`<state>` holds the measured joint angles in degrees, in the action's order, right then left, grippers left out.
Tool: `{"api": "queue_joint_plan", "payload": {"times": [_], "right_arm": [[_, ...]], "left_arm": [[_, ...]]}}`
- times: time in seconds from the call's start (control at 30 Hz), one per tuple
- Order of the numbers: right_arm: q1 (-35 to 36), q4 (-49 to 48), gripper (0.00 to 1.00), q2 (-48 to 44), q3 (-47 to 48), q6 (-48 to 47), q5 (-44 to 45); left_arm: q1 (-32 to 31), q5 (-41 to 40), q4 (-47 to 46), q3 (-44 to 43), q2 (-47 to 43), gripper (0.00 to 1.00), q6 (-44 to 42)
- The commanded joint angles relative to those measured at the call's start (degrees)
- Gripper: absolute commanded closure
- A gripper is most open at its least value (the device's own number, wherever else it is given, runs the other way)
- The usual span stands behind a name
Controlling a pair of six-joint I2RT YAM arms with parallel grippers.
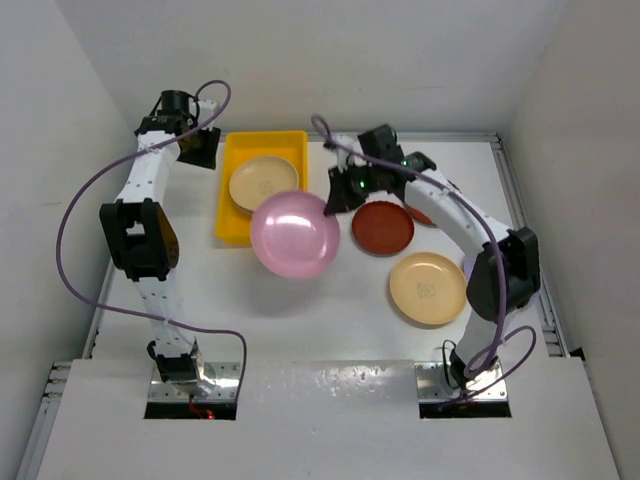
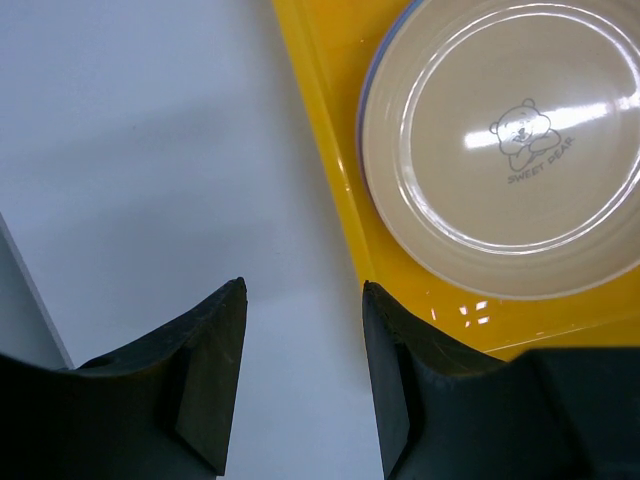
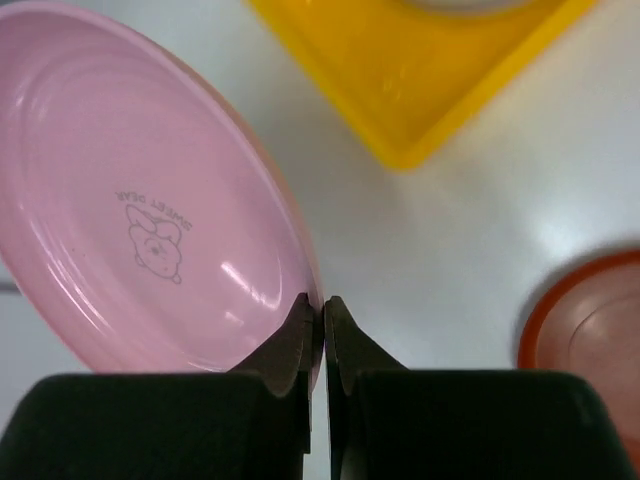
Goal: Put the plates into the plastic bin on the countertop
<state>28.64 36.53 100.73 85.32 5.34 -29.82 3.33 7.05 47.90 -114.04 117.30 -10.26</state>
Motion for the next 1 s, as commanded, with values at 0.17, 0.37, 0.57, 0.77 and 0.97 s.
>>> {"api": "queue_joint_plan", "payload": {"times": [0.17,0.37,0.57,0.77,0.97], "right_arm": [[-1.49,-13.5,1.0,21.6,29.1,35.68,16.71],[0.44,-21.22,1.0,34.17,39.84,45.72,27.08],[3.43,-27.83,1.0,36.81,39.83,43.18,31.67],[4.14,-27.48,1.0,37.87,37.38,43.96,35.53],[4.75,-26.16,1.0,39.63,36.94,43.17,37.47]], "left_arm": [[5.98,1.92,-0.61,0.13,-4.09,0.47,-0.02],[8.0,3.41,-0.61,1.88,-4.62,0.47,-0.02],[9.06,4.63,-1.14,1.89,-3.39,0.47,-0.55],[9.06,5.78,-1.14,3.55,-2.77,0.47,-0.02],[9.06,5.78,-1.14,4.09,-2.77,0.47,-0.64]]}}
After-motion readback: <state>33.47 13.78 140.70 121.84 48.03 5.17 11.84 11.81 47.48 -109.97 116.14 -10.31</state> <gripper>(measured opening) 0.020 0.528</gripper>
